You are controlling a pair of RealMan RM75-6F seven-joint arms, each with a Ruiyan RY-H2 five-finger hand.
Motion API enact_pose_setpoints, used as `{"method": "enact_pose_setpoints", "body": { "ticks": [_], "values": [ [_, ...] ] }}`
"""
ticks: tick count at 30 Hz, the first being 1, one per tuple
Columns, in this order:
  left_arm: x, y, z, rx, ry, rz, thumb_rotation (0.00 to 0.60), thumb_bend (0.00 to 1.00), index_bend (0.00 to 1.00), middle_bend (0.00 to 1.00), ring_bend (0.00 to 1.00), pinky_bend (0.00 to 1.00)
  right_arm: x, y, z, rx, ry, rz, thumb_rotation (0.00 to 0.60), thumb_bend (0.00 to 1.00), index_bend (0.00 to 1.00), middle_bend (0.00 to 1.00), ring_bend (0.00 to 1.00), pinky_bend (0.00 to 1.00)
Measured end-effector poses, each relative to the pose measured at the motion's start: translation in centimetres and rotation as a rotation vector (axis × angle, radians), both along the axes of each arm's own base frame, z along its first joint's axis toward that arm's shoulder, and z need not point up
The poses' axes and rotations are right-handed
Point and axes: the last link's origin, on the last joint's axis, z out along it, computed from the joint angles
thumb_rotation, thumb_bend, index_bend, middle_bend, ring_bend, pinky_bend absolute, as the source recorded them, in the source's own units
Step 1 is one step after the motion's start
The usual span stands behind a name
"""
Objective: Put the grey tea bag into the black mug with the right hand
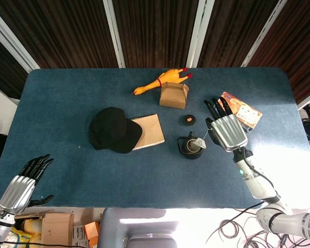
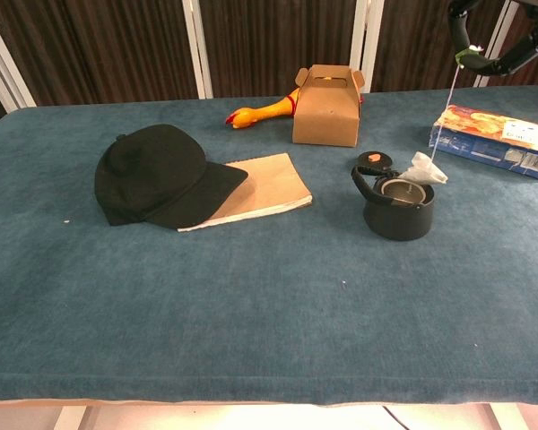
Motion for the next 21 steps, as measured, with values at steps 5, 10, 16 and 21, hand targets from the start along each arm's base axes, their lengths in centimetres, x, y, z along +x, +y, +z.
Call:
{"method": "enact_pose_setpoints", "body": {
  "ticks": [5,10,16,21],
  "values": [
    [0.0,0.0,0.1,0.0,-0.001,-0.002,0.6,0.03,0.0,0.0,0.0,0.09,-0.2,-0.2,-0.8,0.012,0.014,-0.004,0.6,0.51,0.66,0.06,0.0,0.0],
    [-0.1,0.0,0.1,0.001,-0.001,0.001,0.6,0.03,0.0,0.0,0.0,0.09,0.0,-0.3,-1.2,0.02,0.02,0.002,0.6,0.51,0.66,0.06,0.0,0.0],
    [0.0,0.0,0.0,0.001,0.002,-0.001,0.6,0.03,0.0,0.0,0.0,0.09,-0.1,-0.5,-1.8,0.028,0.04,-0.004,0.6,0.51,0.66,0.06,0.0,0.0],
    [0.0,0.0,0.0,0.0,0.002,0.0,0.6,0.03,0.0,0.0,0.0,0.09,-0.5,-0.8,-2.6,0.039,0.059,-0.015,0.6,0.51,0.66,0.06,0.0,0.0]
  ]
}}
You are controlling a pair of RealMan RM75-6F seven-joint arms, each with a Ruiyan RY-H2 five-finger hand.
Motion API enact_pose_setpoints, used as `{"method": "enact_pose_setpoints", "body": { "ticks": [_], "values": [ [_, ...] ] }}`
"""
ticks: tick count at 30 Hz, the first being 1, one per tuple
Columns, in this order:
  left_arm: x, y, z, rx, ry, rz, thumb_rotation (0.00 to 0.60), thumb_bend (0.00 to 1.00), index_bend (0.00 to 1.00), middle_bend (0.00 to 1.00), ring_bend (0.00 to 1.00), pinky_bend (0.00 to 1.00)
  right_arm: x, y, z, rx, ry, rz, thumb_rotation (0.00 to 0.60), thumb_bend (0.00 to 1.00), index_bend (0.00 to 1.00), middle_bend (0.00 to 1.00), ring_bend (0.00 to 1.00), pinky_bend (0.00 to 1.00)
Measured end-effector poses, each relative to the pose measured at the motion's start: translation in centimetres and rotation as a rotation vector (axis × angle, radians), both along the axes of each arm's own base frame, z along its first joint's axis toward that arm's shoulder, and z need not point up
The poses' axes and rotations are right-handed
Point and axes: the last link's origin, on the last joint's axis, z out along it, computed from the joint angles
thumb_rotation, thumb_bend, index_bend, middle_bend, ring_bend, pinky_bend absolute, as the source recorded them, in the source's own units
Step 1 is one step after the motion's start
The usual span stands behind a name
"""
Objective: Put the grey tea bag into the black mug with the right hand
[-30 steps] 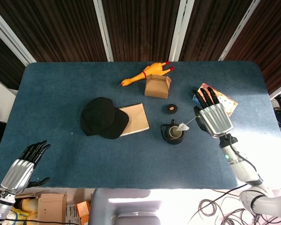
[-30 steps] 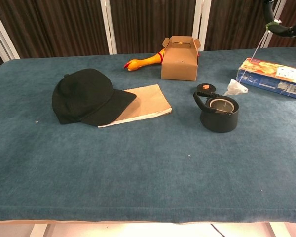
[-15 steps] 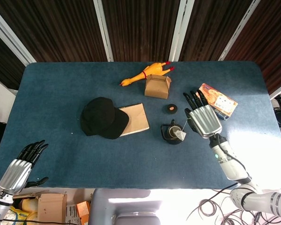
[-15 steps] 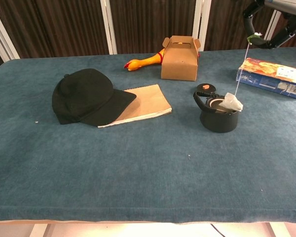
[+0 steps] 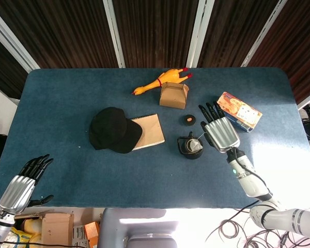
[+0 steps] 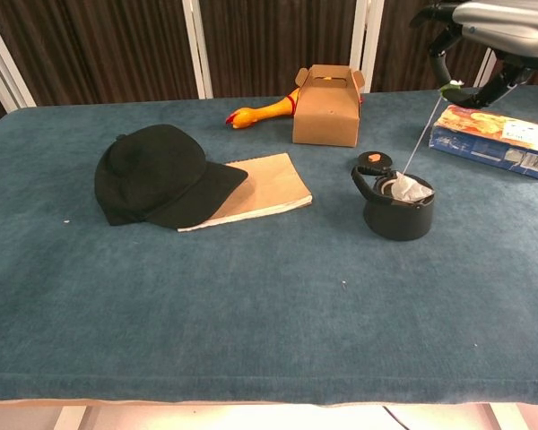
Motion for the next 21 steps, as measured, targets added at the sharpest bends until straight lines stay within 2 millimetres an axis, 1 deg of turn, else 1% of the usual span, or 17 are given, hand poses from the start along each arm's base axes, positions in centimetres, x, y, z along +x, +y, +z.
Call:
{"method": "enact_pose_setpoints", "body": {
  "ticks": [4,10,16,21],
  "values": [
    [0.0,0.0,0.1,0.003,-0.002,0.001,0.6,0.03,0.0,0.0,0.0,0.09,-0.4,-0.2,-0.6,0.008,0.012,-0.008,0.6,0.51,0.66,0.06,0.0,0.0],
    [0.0,0.0,0.2,0.005,-0.006,-0.001,0.6,0.03,0.0,0.0,0.0,0.09,-1.5,-0.2,-1.6,0.027,0.046,-0.022,0.6,0.51,0.66,0.06,0.0,0.0],
    [0.0,-0.1,0.2,0.006,-0.008,-0.002,0.6,0.03,0.0,0.0,0.0,0.09,-3.2,0.5,-2.6,0.057,0.093,-0.02,0.6,0.51,0.66,0.06,0.0,0.0],
    [0.0,-0.1,0.2,0.005,-0.007,-0.002,0.6,0.03,0.0,0.0,0.0,0.09,-4.9,1.5,-3.5,0.094,0.127,-0.02,0.6,0.51,0.66,0.06,0.0,0.0]
  ]
}}
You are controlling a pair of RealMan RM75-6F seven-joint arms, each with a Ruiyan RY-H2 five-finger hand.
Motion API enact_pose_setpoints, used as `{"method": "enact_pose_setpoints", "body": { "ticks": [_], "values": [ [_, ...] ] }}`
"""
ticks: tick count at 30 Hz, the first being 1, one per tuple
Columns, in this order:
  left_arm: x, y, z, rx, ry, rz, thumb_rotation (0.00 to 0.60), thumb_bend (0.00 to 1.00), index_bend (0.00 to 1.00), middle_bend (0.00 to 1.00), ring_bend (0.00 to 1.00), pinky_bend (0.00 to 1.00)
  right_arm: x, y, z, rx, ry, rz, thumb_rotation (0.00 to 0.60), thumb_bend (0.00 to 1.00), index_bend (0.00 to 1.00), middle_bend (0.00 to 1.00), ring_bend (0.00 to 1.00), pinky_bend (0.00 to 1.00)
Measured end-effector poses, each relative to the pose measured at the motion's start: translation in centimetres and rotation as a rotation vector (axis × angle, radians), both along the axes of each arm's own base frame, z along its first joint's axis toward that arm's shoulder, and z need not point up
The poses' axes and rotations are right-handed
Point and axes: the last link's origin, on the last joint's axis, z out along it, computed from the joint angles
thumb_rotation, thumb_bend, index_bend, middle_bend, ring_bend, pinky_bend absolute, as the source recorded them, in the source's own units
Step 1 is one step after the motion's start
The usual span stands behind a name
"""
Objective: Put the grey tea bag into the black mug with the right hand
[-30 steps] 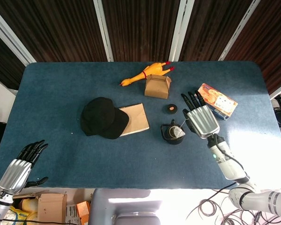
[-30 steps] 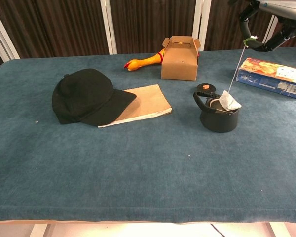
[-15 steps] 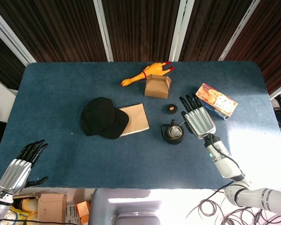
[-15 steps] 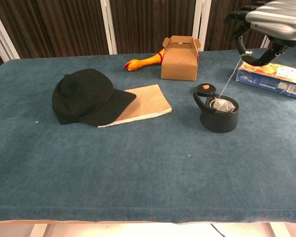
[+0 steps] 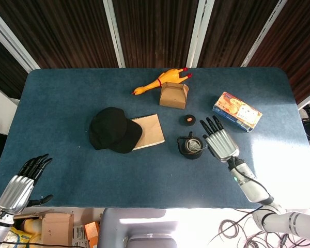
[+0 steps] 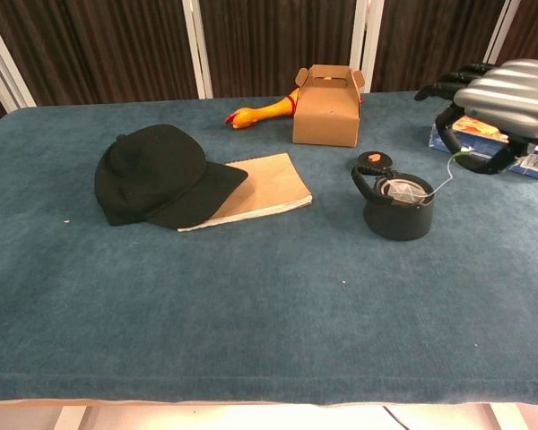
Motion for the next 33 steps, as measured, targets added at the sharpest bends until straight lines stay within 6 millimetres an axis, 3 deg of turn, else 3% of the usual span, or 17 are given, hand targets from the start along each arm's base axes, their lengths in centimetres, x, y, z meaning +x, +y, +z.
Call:
{"method": "enact_pose_setpoints", "body": {
  "ticks": [13,19,21,24,33],
  "values": [
    [0.1,0.0,-0.2,-0.001,0.006,0.0,0.6,0.03,0.0,0.0,0.0,0.09,-3.4,2.7,-1.0,0.068,0.036,0.018,0.6,0.51,0.64,0.06,0.0,0.0],
    [0.1,0.0,-0.2,-0.001,0.007,-0.001,0.6,0.03,0.0,0.0,0.0,0.09,-4.4,3.9,-1.5,0.098,0.065,0.026,0.6,0.51,0.41,0.06,0.0,0.0],
    [0.1,0.0,-0.2,0.0,0.006,-0.001,0.6,0.03,0.0,0.0,0.0,0.09,-4.7,4.2,-1.6,0.108,0.073,0.018,0.6,0.46,0.33,0.06,0.0,0.0],
    [0.1,0.0,-0.1,0.002,0.003,-0.001,0.6,0.03,0.0,0.0,0.0,0.09,-5.0,4.4,-1.4,0.109,0.084,0.009,0.6,0.38,0.28,0.06,0.0,0.0],
    [0.1,-0.1,-0.1,-0.001,0.001,-0.004,0.6,0.03,0.0,0.0,0.0,0.09,-4.4,3.3,-0.1,0.058,0.029,-0.02,0.6,0.37,0.26,0.04,0.0,0.0]
  ]
}}
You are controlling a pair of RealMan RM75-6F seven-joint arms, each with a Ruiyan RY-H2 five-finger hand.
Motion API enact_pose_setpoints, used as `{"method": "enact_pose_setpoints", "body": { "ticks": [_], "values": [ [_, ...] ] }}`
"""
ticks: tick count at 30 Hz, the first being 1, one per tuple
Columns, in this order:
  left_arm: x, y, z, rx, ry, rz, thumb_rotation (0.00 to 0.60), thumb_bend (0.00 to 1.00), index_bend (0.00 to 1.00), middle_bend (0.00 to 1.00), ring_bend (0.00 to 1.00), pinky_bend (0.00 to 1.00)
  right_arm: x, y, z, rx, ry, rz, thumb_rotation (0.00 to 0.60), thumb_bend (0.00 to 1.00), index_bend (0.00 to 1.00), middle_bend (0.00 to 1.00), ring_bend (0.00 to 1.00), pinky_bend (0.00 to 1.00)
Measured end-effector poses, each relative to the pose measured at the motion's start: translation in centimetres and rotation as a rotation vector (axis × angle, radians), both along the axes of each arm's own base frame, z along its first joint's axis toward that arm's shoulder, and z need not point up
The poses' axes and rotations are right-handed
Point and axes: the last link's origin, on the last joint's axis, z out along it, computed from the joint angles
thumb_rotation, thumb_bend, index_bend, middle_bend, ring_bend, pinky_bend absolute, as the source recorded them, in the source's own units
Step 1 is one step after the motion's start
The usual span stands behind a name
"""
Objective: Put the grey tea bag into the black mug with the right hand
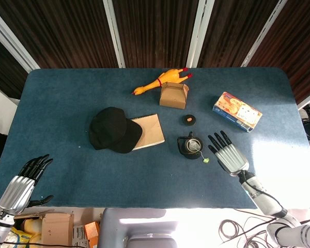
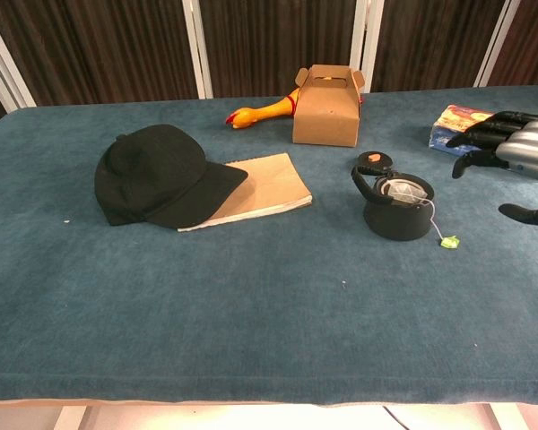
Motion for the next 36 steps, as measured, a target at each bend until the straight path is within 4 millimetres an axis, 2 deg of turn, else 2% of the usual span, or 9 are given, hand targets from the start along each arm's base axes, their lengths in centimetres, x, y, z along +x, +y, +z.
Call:
{"method": "enact_pose_setpoints", "body": {
  "ticks": [6,11,23,30,36],
  "values": [
    [0.0,0.0,-0.1,-0.002,0.0,-0.009,0.6,0.03,0.0,0.0,0.0,0.09,1.1,-1.7,-0.1,0.001,-0.013,-0.034,0.6,0.38,0.33,0.04,0.0,0.0],
    [0.0,0.1,0.1,0.003,-0.003,-0.006,0.6,0.03,0.0,0.0,0.0,0.09,1.9,-2.6,-1.5,0.022,0.001,-0.047,0.6,0.38,0.34,0.04,0.0,0.0],
    [-0.1,0.2,0.1,0.002,-0.005,-0.002,0.6,0.03,0.0,0.0,0.0,0.09,2.7,-3.2,-4.1,0.059,0.012,-0.047,0.6,0.39,0.34,0.05,0.0,0.0],
    [-0.1,0.3,0.2,0.003,-0.007,0.0,0.6,0.03,0.0,0.0,0.0,0.09,3.2,-3.3,-4.8,0.071,0.006,-0.041,0.6,0.39,0.34,0.05,0.0,0.0],
    [-0.1,0.2,0.2,0.002,-0.007,0.001,0.6,0.03,0.0,0.0,0.0,0.09,2.8,-3.3,-5.5,0.082,0.017,-0.053,0.6,0.39,0.31,0.05,0.0,0.0]
  ]
}}
